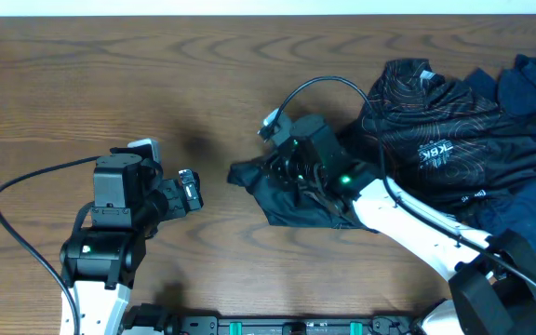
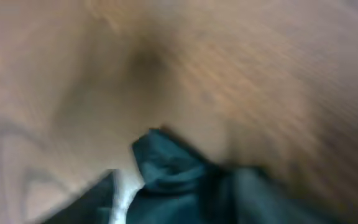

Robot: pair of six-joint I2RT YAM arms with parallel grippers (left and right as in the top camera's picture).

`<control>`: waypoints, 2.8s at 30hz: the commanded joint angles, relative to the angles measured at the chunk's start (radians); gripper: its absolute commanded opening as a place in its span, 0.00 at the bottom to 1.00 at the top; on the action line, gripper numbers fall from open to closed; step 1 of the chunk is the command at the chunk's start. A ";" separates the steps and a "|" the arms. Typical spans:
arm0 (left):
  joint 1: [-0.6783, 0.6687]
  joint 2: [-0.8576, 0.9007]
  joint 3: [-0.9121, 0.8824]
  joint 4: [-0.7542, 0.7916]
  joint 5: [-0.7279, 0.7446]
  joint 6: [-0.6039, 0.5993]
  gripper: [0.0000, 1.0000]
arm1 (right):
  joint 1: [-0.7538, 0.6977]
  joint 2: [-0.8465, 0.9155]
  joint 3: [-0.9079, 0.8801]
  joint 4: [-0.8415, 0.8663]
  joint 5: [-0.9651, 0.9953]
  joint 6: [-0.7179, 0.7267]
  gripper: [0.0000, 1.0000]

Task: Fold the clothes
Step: 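Pull the black jersey left toward the left gripper with the right gripper, then grasp the jersey with the left gripper and drag it to the table center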

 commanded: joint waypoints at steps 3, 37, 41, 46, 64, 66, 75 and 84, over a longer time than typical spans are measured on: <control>-0.003 0.014 0.011 0.034 0.056 -0.009 0.98 | -0.103 -0.131 0.005 -0.055 0.103 0.036 0.91; -0.363 0.824 0.010 0.674 0.191 -0.106 0.06 | -0.648 -0.491 0.005 -0.768 0.275 0.154 0.99; -0.293 0.771 0.016 0.689 0.080 -0.100 0.06 | -0.648 -0.491 0.005 -0.782 0.276 0.154 0.99; -0.116 0.661 0.103 0.688 -0.033 -0.029 0.06 | -0.648 -0.491 0.005 -0.785 0.276 0.154 0.99; 0.190 0.651 0.372 0.165 0.259 -0.064 0.98 | -0.648 -0.491 0.005 -0.793 0.275 0.154 0.99; 0.145 0.665 0.366 0.059 0.267 -0.065 0.98 | -0.648 -0.491 0.005 -0.793 0.275 0.154 0.99; -0.076 0.750 0.222 -0.015 0.252 -0.270 0.98 | -0.648 -0.491 0.005 -0.795 0.275 0.154 0.99; -0.121 0.833 0.160 0.144 0.117 -0.367 0.99 | -0.648 -0.491 0.005 -0.818 0.275 0.154 0.99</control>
